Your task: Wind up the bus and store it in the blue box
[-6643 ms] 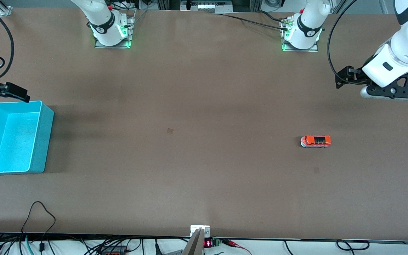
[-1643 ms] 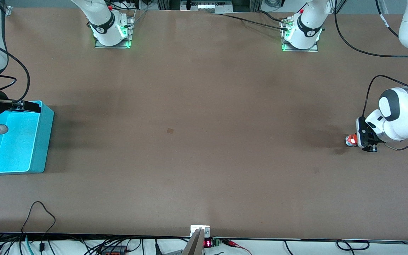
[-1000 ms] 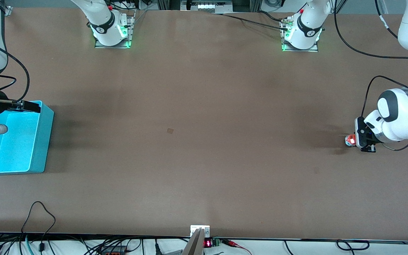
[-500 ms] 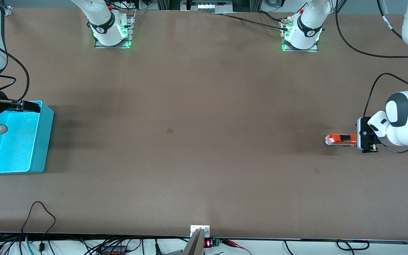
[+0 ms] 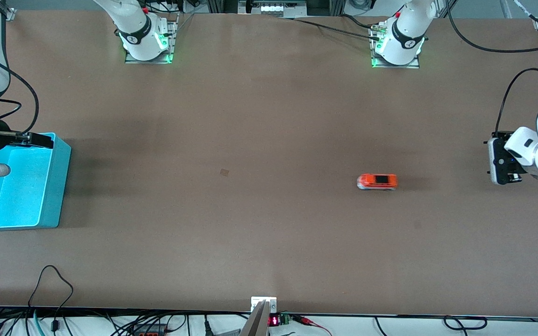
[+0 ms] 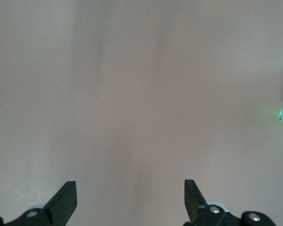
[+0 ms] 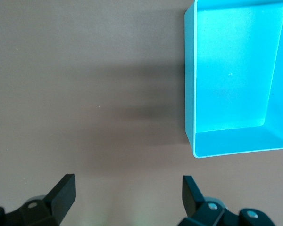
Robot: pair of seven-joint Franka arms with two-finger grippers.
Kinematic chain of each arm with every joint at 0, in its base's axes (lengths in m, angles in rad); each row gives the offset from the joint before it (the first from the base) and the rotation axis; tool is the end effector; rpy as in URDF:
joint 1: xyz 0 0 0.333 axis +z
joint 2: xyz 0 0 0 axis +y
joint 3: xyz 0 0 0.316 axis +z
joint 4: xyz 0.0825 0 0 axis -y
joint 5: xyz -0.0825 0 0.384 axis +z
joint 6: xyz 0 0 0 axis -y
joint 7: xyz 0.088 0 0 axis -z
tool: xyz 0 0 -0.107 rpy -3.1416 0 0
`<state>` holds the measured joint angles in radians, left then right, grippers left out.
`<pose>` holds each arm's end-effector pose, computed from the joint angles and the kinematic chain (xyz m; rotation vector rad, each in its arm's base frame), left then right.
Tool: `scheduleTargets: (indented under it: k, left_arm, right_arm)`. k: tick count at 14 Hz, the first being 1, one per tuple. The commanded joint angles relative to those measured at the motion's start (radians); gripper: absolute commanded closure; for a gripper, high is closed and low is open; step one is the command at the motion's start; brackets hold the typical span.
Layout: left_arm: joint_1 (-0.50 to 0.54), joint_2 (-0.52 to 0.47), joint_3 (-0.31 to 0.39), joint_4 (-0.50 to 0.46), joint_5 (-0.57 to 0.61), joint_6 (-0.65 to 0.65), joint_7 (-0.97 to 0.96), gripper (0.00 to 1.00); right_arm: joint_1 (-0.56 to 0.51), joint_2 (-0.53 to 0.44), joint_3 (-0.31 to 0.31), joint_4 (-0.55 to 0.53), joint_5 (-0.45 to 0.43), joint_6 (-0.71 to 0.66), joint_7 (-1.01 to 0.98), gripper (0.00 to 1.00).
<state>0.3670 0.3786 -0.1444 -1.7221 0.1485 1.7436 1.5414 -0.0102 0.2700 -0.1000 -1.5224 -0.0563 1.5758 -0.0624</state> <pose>0.5923 0.1547 0.3445 2.2418 -1.8311 -0.4240 0.6156 -0.0677 0.4893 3.0581 -0.0623 -0.3404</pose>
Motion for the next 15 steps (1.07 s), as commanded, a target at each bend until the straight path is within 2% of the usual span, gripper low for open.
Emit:
scheduleTargets:
  k: [1, 3, 7, 11, 15]
  left_arm:
    - [0.000, -0.046, -0.036, 0.036, 0.002, -0.097, -0.084, 0.00]
    - [-0.003, -0.046, -0.055, 0.096, 0.003, -0.177, -0.174, 0.00]
    - [-0.002, -0.049, -0.113, 0.154, 0.006, -0.268, -0.320, 0.00]
    - [-0.003, -0.105, -0.148, 0.154, 0.014, -0.314, -0.511, 0.00]
    - [-0.003, -0.159, -0.198, 0.154, 0.014, -0.390, -0.838, 0.00]
  right_arm:
    - [-0.008, -0.002, 0.006, 0.002, 0.004, -0.011, -0.017, 0.00]
    - [-0.010, -0.002, 0.006, 0.002, 0.004, -0.011, -0.017, 0.00]
    - [-0.008, -0.002, 0.006, 0.002, 0.004, -0.014, -0.017, 0.00]
    - [-0.010, -0.002, 0.006, 0.002, 0.004, -0.022, -0.017, 0.00]
    - [-0.008, -0.002, 0.006, 0.002, 0.004, -0.025, -0.016, 0.00]
